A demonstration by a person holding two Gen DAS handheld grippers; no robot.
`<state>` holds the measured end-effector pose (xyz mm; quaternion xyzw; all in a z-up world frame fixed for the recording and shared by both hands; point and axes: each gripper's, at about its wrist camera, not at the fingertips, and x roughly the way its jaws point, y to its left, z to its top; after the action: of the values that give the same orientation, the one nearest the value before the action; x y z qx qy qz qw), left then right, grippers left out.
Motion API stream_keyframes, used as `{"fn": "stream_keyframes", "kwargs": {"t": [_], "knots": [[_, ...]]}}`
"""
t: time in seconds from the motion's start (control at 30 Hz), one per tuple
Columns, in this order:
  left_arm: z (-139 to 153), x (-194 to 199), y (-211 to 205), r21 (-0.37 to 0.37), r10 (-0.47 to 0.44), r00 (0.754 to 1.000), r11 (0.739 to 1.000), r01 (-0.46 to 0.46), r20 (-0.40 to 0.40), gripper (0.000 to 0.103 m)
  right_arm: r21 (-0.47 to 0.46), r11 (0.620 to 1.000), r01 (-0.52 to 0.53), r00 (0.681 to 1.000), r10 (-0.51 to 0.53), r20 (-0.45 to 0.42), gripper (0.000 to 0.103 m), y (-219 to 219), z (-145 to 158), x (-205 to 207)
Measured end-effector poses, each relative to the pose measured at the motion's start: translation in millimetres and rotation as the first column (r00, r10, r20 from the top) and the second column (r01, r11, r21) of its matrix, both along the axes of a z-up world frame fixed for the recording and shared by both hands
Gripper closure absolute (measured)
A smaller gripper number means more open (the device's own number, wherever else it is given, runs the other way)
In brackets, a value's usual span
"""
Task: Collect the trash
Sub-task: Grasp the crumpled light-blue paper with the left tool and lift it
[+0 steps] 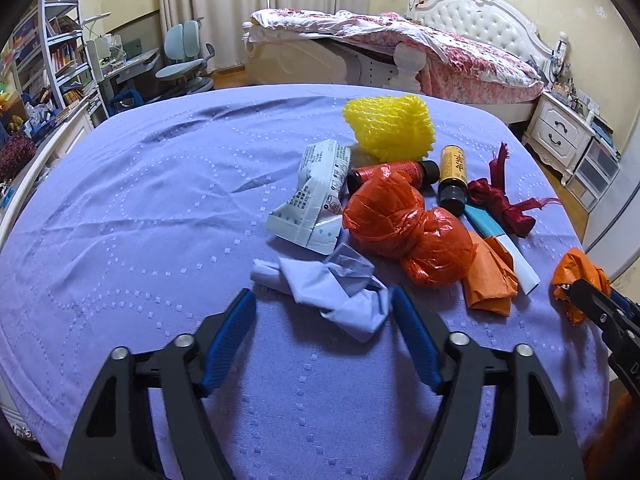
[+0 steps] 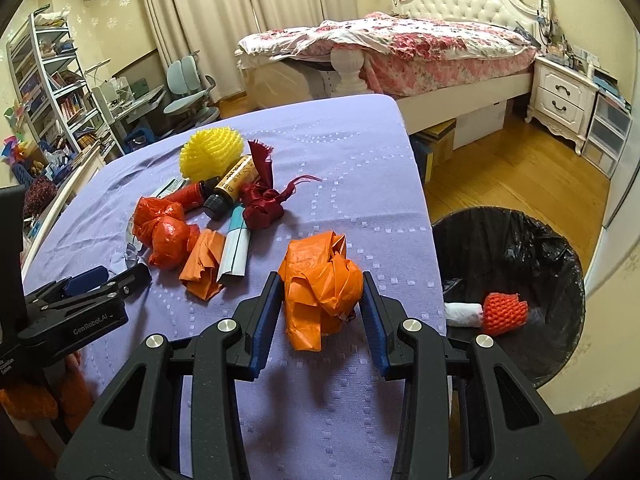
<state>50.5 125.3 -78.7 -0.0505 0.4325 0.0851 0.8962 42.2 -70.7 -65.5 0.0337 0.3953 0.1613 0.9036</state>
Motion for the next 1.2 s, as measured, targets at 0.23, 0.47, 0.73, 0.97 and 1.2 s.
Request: {"fn": "stream_keyframes", "kwargs": {"t": [0.23, 0.47, 0.73, 0.97, 1.2], "knots": [[-0.1, -6.2, -4.7, -0.003, -0.035, 0.999, 0.999, 0.035, 0.009, 0.060, 0.012, 1.000, -0.001, 1.000, 0.001, -0.005, 0.065, -1.9, -0.2, -0.7], [1.2, -15.3, -1.1, -0.027, -0.052, 0.999, 0.998, 0.053, 0.016, 0.068, 0.010, 1.000, -0.002, 1.000, 0.002, -0.004, 0.065, -1.5, 1.3, -1.0], [1.7, -27.3, 8.0, -0.044, -0.047, 0.999, 0.998, 0.048, 0.020, 0.067, -0.002, 1.000, -0.005, 1.000, 0.005, 0.000, 0.065, -0.2, 0.4, -7.7], [1.6, -18.6, 20.5, -0.083, 0.014, 1.000, 0.996, -0.013, 0.020, 0.042, -0.002, 1.000, -0.005, 1.000, 0.005, -0.003, 0.066, 0.4, 0.4, -7.4], [0.6, -15.1, 17.6, -0.069, 0.000, 1.000, 0.998, 0.001, 0.026, 0.066, -0.001, 1.000, -0.005, 1.000, 0.005, -0.007, 0.066, 1.3, -0.8, -6.5]]}}
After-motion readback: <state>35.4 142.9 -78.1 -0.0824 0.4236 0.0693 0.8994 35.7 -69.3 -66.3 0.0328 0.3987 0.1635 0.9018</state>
